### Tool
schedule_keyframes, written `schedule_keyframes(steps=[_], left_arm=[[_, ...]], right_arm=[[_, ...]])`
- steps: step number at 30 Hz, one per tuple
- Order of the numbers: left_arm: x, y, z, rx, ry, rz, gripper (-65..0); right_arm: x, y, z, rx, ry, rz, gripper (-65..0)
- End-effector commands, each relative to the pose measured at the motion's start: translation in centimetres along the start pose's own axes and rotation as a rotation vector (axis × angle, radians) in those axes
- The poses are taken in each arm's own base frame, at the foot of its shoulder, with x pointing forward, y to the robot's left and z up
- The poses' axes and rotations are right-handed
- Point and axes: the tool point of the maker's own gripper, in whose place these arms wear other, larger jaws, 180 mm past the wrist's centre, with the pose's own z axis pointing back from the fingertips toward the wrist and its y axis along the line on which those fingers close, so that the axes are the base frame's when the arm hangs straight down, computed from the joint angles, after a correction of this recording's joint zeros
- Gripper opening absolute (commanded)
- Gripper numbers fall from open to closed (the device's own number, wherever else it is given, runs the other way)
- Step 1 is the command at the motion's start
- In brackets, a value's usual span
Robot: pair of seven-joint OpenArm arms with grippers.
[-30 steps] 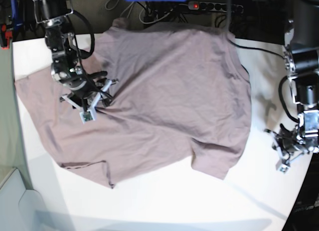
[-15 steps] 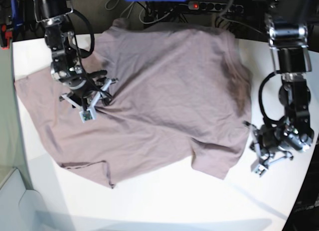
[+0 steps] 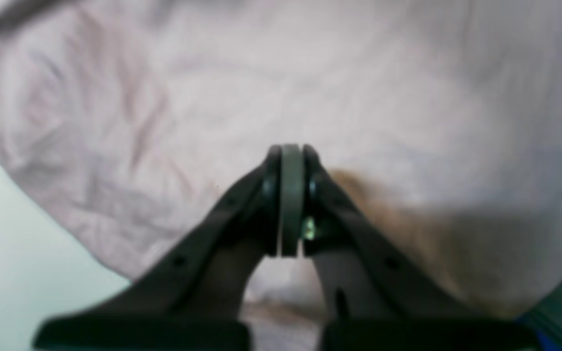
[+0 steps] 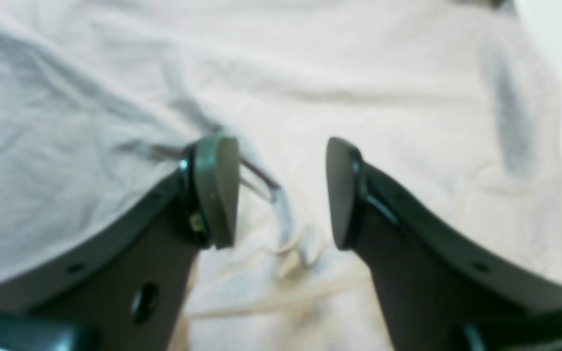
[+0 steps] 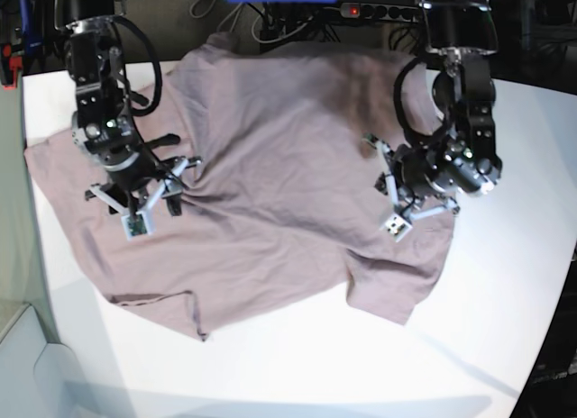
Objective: Layout the t-shirt on the table in an organized manner, then fold the t-shirt properly
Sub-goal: 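Pull the shirt edge with the left gripper to stretch it flat, then grasp the shirt with the left gripper and drag it across the table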
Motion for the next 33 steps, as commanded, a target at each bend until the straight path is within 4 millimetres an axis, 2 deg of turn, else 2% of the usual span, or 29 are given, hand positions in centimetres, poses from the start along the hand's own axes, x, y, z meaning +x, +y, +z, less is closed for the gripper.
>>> schedule_keyframes(steps=[1, 3, 9, 13, 17, 20, 26, 30, 33], left_arm=[[0.5, 1.1, 0.1, 0.029, -0.013, -0.011, -64.6], [-1.3, 1.0, -1.1, 0.031, 0.042, -0.017, -64.6], [-5.0, 3.0, -3.3, 0.027, 0.081, 0.014, -64.6], [-5.2, 5.9, -4.1, 0.04, 0.061, 0.044, -64.6], [-4.0, 10.6, -4.1, 0.082, 0.047, 0.075, -64.6], [-1.9, 14.4, -3.4, 0.124, 0.001, 0.096, -64.6], [2.1, 20.9, -0.6, 0.207, -0.089, 0.132, -64.6], [5.4, 22.8, 2.0, 0.264, -0.107, 0.093, -64.6], [7.4, 22.1, 4.3, 0.307, -0.087, 0.023, -64.6]], right_arm=[[2.2, -1.2, 0.5, -0.034, -0.07, 0.002, -39.1], [2.9, -1.6, 0.9, -0.046, -0.091, 0.001, -39.1], [2.6, -3.6, 1.3, -0.096, -0.084, -0.022, -39.0], [1.4, -3.7, 1.6, -0.099, -0.061, -0.028, -38.7], [0.4, -3.5, 1.8, -0.096, -0.04, -0.029, -38.7], [0.0, -4.3, 2.0, -0.11, -0.027, -0.018, -38.7], [-1.1, -4.9, 2.4, -0.118, 0.001, 0.005, -38.7], [-1.1, -4.8, 2.5, -0.117, 0.001, 0.007, -38.7], [-1.0, -4.8, 2.5, -0.117, -0.002, 0.007, -38.7]])
